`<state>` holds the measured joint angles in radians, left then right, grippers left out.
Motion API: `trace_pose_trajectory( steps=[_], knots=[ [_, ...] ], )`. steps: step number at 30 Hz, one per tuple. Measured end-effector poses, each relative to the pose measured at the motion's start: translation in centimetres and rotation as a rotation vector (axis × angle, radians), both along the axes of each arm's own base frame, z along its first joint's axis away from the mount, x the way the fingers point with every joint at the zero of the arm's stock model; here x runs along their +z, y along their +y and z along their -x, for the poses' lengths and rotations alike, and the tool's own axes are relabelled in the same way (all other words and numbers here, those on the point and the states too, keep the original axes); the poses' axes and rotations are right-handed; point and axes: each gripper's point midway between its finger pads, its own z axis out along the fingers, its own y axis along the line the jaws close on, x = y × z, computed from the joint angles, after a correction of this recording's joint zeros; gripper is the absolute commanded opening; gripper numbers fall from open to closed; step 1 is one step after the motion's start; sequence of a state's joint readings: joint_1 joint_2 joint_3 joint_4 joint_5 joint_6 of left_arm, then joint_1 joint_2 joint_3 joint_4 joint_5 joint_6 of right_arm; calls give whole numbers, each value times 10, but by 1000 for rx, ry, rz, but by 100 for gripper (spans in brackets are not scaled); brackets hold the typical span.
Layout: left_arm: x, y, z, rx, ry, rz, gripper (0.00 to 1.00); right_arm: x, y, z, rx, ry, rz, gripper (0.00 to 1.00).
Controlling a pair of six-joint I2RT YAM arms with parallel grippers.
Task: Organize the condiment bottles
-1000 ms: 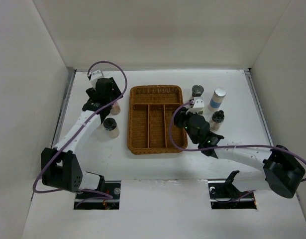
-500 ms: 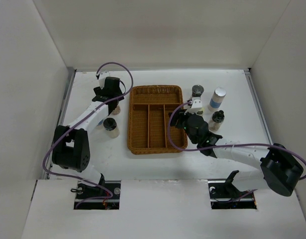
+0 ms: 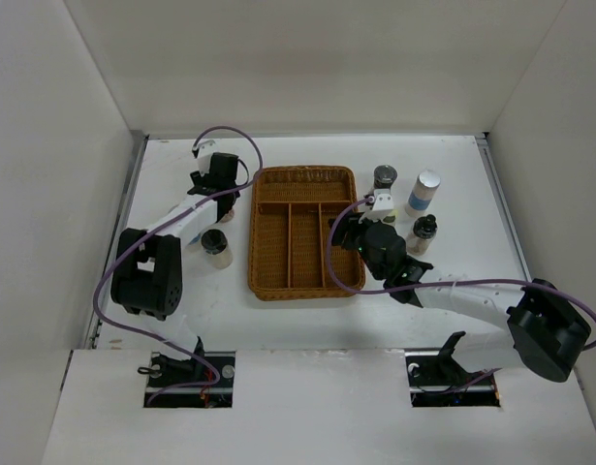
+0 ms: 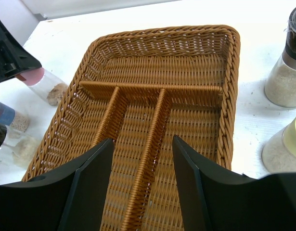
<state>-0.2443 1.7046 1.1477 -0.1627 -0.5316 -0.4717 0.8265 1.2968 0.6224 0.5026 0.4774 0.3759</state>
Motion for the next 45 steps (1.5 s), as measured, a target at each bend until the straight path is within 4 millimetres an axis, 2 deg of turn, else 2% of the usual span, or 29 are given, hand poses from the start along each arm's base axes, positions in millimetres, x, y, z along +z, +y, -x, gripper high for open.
trace_pose_trajectory(
  steps=[2, 5, 8, 12, 16, 19, 22, 26, 29, 32, 35, 45],
  knots=[
    [1, 0, -1, 3, -5, 3, 29, 0, 0, 0, 0, 0, 0, 59],
    [5, -2, -2, 2, -20, 10, 27, 0, 0, 0, 0, -1, 2, 59],
    [21, -7, -3, -10, -63, 20, 27, 0, 0, 0, 0, -1, 3, 59],
    [70, -24, -8, -52, -186, 47, 28, -3, 0, 0, 1, 4, 8, 59],
    [123, -54, -27, -113, -312, 98, 28, -3, 0, 0, 1, 4, 8, 59],
    [140, -80, -37, -164, -356, 127, 28, -3, 0, -1, 0, 4, 8, 60],
    [130, -108, -47, -216, -339, 137, 28, -3, 0, -1, 0, 4, 7, 60],
    [88, -136, -50, -274, -254, 127, 28, -3, 1, -1, 0, 3, 6, 60],
    [57, -148, -49, -300, -186, 109, 28, -3, 0, -1, 0, 4, 7, 61],
    [40, -149, -49, -306, -150, 85, 29, -5, 0, -2, -2, 6, 10, 66],
    [34, -149, -50, -306, -144, 58, 35, -5, 0, -2, -2, 7, 8, 73],
    [19, -149, -50, -305, -139, 43, 66, -5, -4, -5, -16, 9, 3, 82]
  ],
)
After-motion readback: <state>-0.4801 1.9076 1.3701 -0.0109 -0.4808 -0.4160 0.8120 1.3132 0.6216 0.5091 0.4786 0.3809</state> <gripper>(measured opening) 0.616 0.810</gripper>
